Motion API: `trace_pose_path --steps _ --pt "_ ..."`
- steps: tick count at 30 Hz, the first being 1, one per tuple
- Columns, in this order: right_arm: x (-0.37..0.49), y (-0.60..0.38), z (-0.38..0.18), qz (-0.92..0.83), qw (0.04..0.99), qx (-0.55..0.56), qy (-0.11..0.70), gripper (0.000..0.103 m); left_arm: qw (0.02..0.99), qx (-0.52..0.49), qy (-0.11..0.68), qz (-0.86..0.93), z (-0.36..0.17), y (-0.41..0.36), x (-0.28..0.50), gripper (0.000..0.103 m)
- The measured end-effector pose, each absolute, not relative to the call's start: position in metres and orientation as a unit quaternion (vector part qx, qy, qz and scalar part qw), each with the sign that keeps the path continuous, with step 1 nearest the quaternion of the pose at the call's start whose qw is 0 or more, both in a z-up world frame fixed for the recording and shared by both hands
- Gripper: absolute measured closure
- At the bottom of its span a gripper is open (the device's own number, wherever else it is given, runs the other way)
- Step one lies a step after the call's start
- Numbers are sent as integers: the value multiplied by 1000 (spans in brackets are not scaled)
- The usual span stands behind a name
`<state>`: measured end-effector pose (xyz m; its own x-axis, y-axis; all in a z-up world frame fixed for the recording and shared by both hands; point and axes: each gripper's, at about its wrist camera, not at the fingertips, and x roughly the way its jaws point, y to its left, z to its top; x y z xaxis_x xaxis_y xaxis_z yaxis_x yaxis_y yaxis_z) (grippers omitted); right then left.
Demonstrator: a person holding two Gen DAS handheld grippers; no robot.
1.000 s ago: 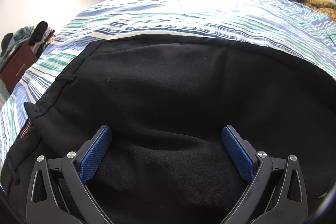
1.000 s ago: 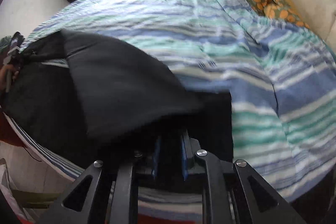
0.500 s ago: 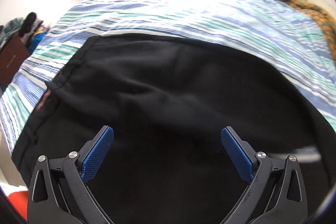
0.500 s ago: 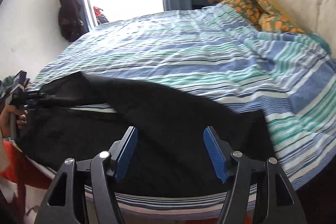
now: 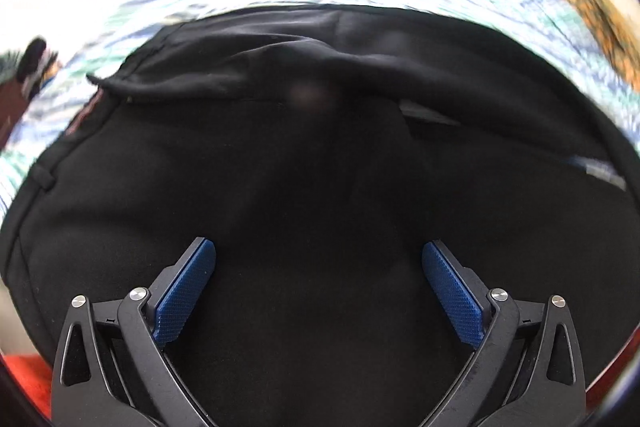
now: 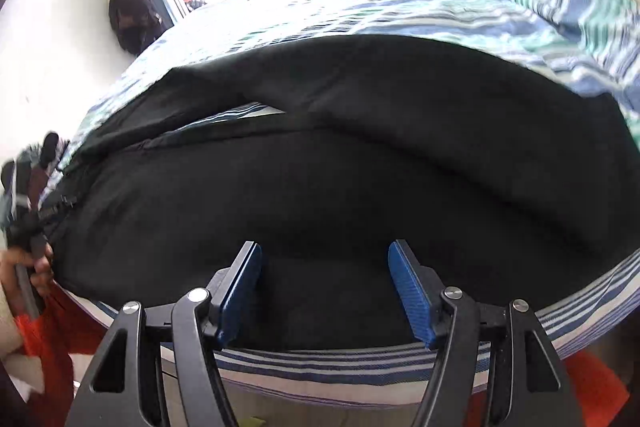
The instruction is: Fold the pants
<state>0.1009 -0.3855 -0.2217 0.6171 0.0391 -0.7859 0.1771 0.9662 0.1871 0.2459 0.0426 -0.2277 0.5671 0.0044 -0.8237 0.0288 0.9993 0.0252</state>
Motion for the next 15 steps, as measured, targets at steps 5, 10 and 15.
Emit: trace_pose_path --steps 5,10,15 --pt "98 -376 -221 -42 896 98 431 37 890 18 455 -5 -229 44 246 0" --pt "85 -405 -211 -37 886 242 394 35 891 21 454 0 -231 39 247 0" --pt "75 -469 -212 -118 845 420 310 35 894 24 446 7 -234 35 241 0"
